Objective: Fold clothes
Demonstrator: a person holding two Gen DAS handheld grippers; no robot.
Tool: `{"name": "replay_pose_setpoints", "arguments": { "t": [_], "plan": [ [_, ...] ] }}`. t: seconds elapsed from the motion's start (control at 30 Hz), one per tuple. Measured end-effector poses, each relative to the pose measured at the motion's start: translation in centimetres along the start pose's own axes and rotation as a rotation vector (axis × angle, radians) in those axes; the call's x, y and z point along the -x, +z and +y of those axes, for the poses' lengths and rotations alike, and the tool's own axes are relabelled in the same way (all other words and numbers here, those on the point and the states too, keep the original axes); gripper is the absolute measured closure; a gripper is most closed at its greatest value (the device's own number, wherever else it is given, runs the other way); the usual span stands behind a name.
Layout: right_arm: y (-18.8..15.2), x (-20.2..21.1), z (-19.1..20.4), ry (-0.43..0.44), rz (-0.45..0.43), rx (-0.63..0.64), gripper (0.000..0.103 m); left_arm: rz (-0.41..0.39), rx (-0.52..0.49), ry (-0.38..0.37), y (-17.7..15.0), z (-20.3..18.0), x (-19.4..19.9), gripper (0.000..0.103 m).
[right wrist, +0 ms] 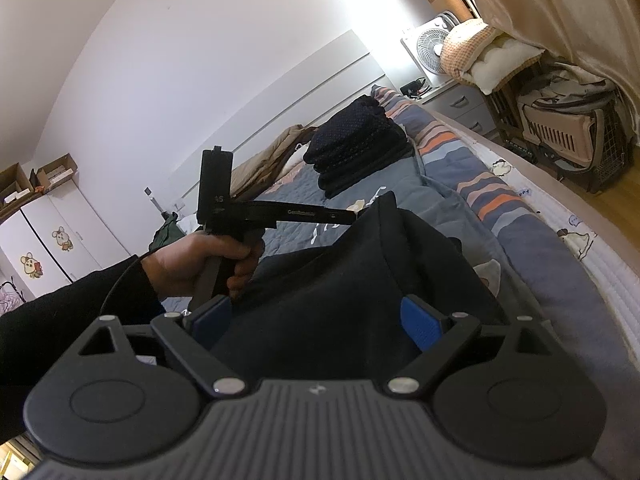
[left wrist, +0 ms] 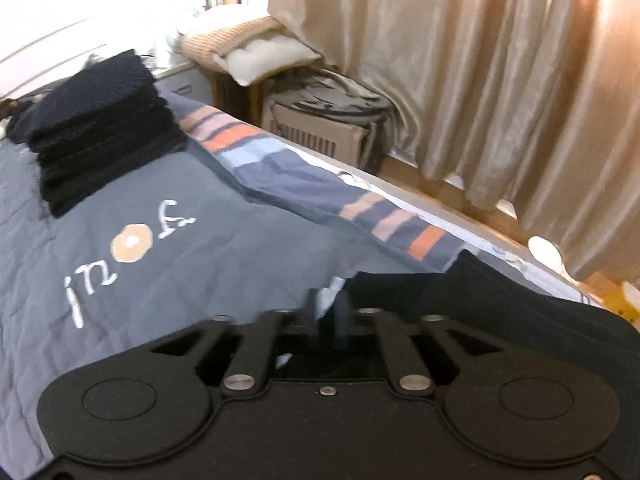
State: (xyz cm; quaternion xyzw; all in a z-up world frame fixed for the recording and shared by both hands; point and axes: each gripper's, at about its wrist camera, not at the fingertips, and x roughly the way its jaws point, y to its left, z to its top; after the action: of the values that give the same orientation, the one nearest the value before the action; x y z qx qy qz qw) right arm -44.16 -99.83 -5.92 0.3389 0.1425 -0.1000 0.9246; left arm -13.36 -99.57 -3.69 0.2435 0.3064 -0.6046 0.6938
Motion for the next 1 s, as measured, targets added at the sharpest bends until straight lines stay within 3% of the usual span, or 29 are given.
{"name": "replay_pose_setpoints", "arguments": {
  "t": [0.03,0.2,0.23,0.3,0.33,0.37,0.47,0.53,0.6,0.67,0.8,0.9,0.93,0.97,1.0],
  "plan": [
    [0.0,0.0,0.0,0.001,-0.001,-0.002,0.011,0.001,-0.009,-0.001,0.0,-0.2,-0.2,0.029],
    [-0.1,0.0,-0.1,0.002,0.000,0.003,0.011,0.011,-0.042,-0.012,-0.2,-1.0,-1.3,0.032],
    [-0.1,0.0,-0.1,0.002,0.000,0.002,0.011,0.019,-0.036,-0.023,-0.2,-0.9,-1.5,0.037],
    [-0.1,0.0,0.0,0.003,-0.001,0.001,0.011,0.035,-0.024,-0.044,-0.2,-0.8,-1.9,0.070],
    [-0.1,0.0,0.0,0.003,-0.002,0.000,0.011,0.043,-0.017,-0.055,-0.1,-0.7,-2.2,0.099],
    [-0.1,0.0,0.0,0.002,-0.002,0.001,0.010,0.050,-0.011,-0.066,-0.1,-0.6,-2.4,0.103],
    [-0.1,-0.1,0.1,0.002,-0.002,0.002,0.010,0.013,-0.020,-0.046,0.0,-0.8,-2.3,0.103],
    [-0.1,-0.1,0.1,0.003,-0.002,0.001,0.010,-0.065,0.014,-0.011,0.6,-0.3,-1.4,0.103],
    [-0.2,0.0,0.2,0.004,-0.003,0.001,0.009,-0.095,0.064,-0.007,1.4,0.6,-0.9,0.103],
    [-0.3,0.0,0.2,0.005,-0.001,0.004,0.009,-0.070,0.066,0.005,1.9,0.7,-0.9,0.103],
    [-0.2,0.1,0.0,0.009,0.002,0.001,0.009,-0.113,0.082,0.024,1.4,0.1,1.2,0.101],
    [-0.1,0.0,0.1,0.004,0.005,0.011,0.009,-0.124,0.082,0.023,0.3,-0.7,3.1,0.095],
    [-0.1,0.0,0.2,0.002,0.007,0.015,0.009,-0.122,0.081,0.027,-0.2,-1.1,3.7,0.084],
    [-0.1,0.0,0.3,-0.001,0.008,0.016,0.009,-0.125,0.087,0.032,-0.8,-1.5,4.5,0.065],
    [-0.1,0.0,0.4,-0.004,0.010,0.018,0.009,-0.128,0.093,0.037,-1.5,-1.9,5.2,0.054]
  ]
}}
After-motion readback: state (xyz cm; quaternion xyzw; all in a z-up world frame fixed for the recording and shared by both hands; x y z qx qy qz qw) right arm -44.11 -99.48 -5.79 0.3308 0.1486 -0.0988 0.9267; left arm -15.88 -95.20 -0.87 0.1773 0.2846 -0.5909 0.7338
